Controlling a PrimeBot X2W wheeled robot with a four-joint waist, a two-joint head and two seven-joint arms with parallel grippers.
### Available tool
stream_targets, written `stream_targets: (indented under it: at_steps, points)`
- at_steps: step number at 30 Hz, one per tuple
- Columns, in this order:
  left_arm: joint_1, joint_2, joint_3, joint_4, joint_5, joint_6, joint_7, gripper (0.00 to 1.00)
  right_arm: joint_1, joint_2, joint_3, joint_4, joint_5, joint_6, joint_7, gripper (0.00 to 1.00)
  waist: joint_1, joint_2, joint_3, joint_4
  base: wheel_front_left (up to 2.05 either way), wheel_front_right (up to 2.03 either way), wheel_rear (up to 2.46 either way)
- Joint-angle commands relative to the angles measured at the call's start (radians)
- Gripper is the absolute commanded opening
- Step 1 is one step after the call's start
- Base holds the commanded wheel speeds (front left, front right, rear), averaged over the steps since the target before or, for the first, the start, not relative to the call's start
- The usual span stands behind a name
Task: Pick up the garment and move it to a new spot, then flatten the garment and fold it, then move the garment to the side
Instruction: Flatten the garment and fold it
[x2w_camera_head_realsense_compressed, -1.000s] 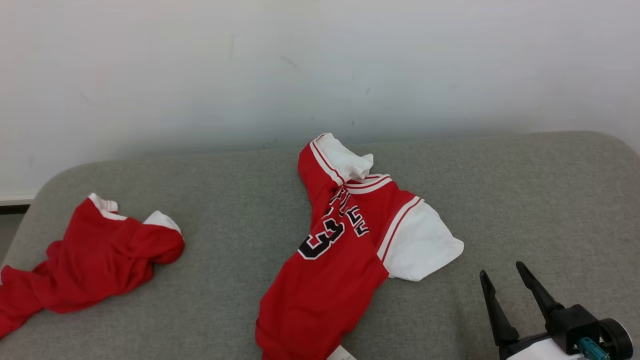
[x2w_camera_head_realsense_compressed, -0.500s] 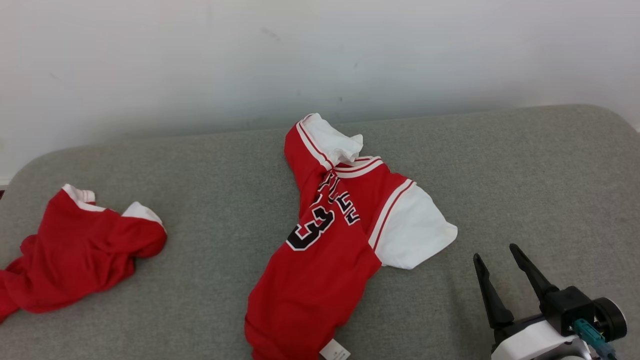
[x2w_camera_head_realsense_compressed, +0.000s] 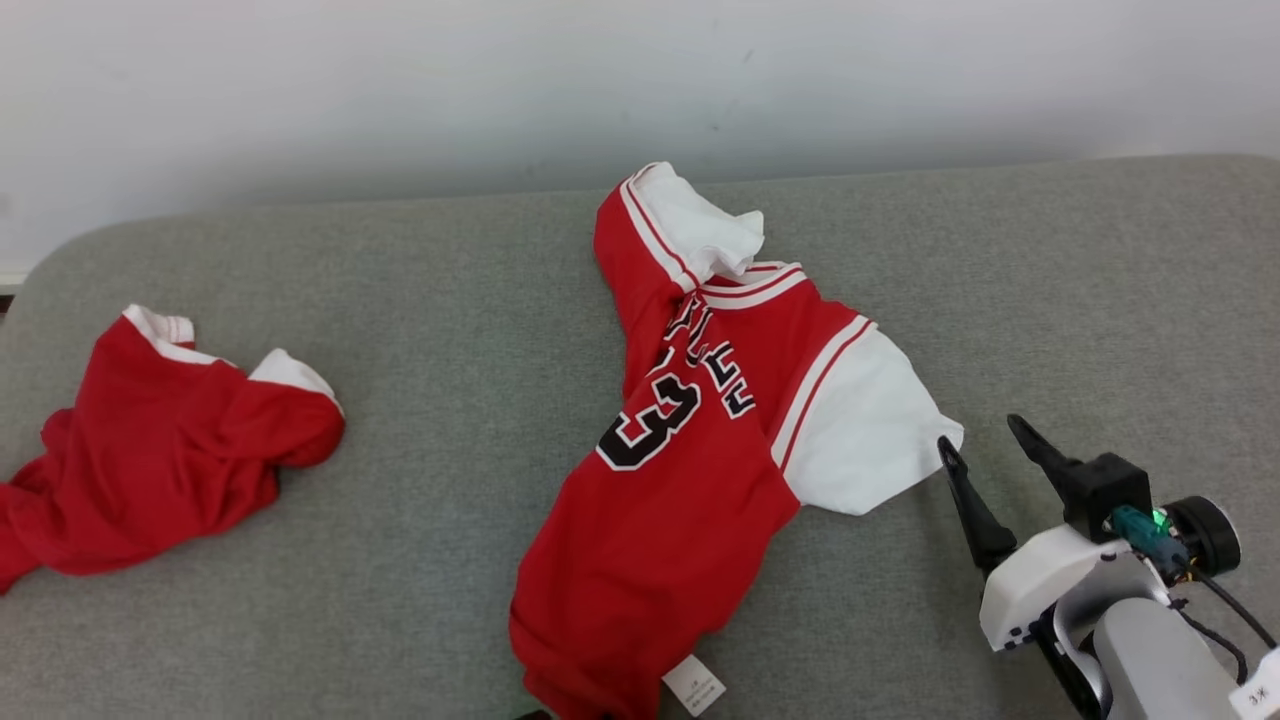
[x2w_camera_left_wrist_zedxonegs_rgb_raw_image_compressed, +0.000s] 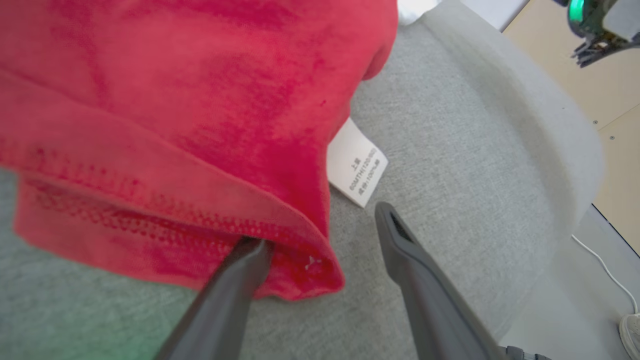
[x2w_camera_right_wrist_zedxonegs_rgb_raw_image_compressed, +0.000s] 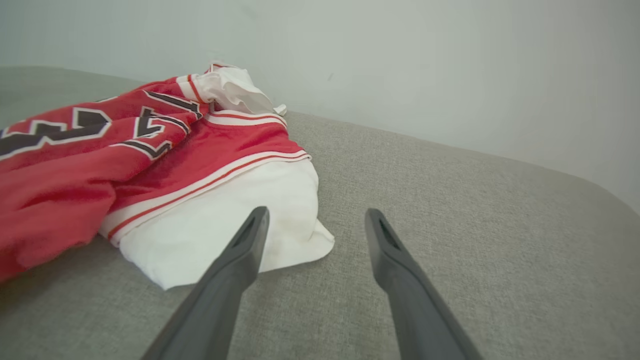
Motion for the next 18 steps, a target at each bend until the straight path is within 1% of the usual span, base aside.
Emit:
stream_targets:
  at_steps: [1, 8, 14, 18]
  points:
    - [-0.012, 0.012, 0.001, 0.050, -0.005, 0.008, 0.023, 1.00, -0.035, -0.008, 0.008, 0.026, 0.006, 0.000, 0.014, 1.00, 0.0000, -0.0001, 0.021, 0.018, 0.00, 0.00, 0.00]
    - [-0.060, 0.017, -0.027, 0.083, -0.016, 0.002, 0.018, 1.00, -0.147, -0.021, 0.047, 0.174, 0.024, 0.000, 0.099, 1.00, 0.0000, -0.0001, 0.052, 0.061, 0.00, 0.00, 0.00]
    - [-0.079, 0.020, -0.056, 0.089, -0.042, -0.001, 0.018, 1.00, -0.209, -0.031, 0.078, 0.269, 0.043, 0.000, 0.128, 1.00, 0.0000, -0.0001, 0.059, 0.092, 0.00, 0.00, 0.00]
    - [-0.084, 0.021, -0.076, 0.096, -0.050, 0.000, 0.016, 1.00, -0.241, -0.025, 0.100, 0.326, 0.065, 0.000, 0.156, 1.00, 0.0000, -0.0001, 0.063, 0.104, 0.00, 0.00, 0.00]
